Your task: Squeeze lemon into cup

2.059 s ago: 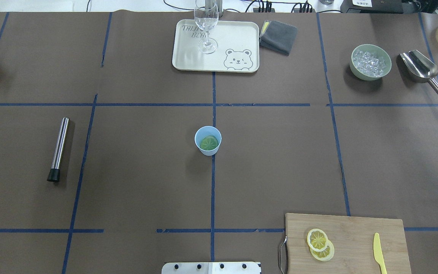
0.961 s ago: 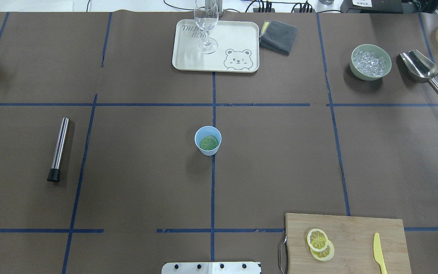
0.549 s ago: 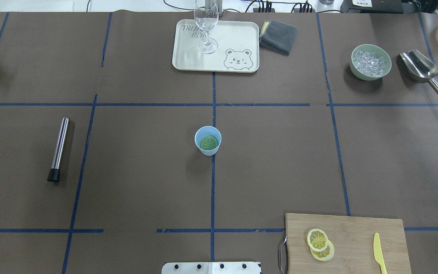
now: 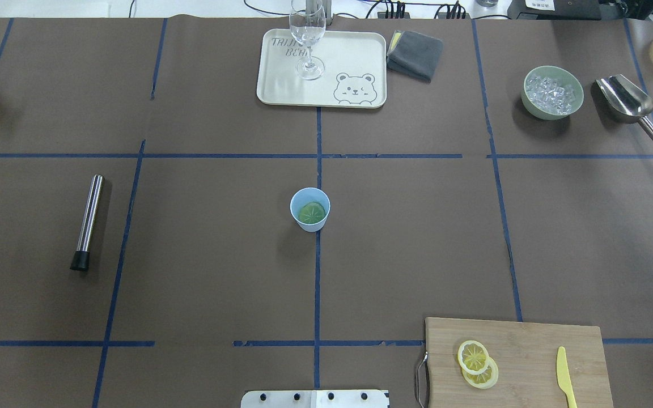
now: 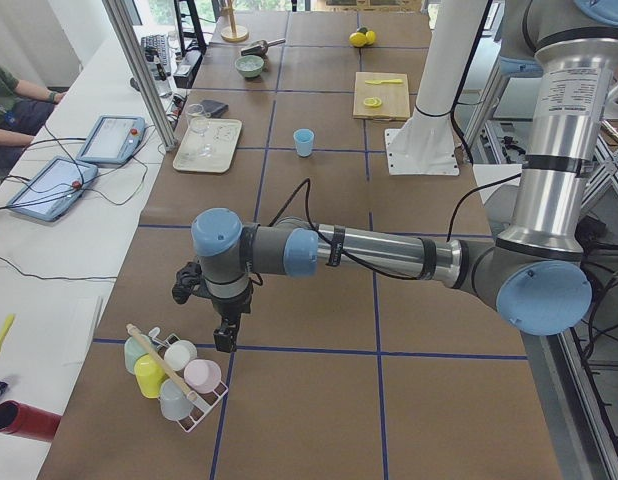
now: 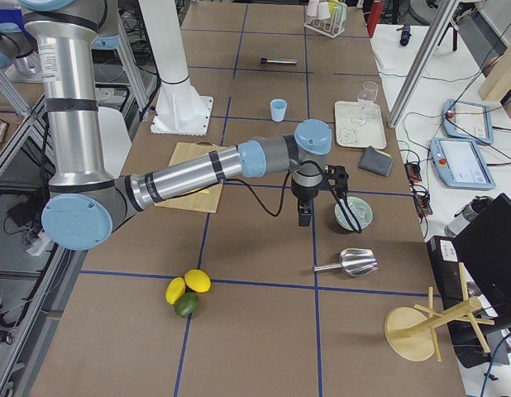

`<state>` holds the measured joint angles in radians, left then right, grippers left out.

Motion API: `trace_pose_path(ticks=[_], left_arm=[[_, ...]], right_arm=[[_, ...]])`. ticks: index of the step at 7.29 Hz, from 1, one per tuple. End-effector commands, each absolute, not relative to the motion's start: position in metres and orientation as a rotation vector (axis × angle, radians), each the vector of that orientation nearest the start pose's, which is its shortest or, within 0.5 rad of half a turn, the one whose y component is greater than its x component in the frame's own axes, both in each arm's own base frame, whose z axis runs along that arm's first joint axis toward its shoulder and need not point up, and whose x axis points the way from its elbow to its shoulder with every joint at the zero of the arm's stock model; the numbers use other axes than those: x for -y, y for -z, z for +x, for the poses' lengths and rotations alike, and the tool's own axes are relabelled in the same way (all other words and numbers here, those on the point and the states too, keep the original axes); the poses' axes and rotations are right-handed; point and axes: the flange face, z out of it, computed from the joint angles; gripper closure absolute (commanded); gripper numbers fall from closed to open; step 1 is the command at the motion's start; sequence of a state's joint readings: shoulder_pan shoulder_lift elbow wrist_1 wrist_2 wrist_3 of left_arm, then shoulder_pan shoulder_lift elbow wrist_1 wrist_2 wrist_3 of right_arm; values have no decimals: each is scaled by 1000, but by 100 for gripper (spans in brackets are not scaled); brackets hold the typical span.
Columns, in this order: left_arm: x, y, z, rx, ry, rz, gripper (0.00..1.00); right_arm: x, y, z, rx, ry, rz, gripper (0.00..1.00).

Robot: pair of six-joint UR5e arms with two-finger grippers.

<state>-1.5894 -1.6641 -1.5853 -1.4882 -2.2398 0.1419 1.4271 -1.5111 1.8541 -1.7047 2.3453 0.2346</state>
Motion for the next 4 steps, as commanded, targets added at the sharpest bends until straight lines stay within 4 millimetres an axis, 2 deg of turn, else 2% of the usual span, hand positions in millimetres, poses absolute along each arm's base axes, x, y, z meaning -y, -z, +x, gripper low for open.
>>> trace_pose_path(ticks=[1, 4], left_arm=[[511, -635, -83, -718, -107, 51, 0], [515, -625, -82, -727, -125, 104, 0]], right_arm=[[507, -508, -4, 807, -21, 37, 0], [498, -514, 3, 836, -39, 23, 0]])
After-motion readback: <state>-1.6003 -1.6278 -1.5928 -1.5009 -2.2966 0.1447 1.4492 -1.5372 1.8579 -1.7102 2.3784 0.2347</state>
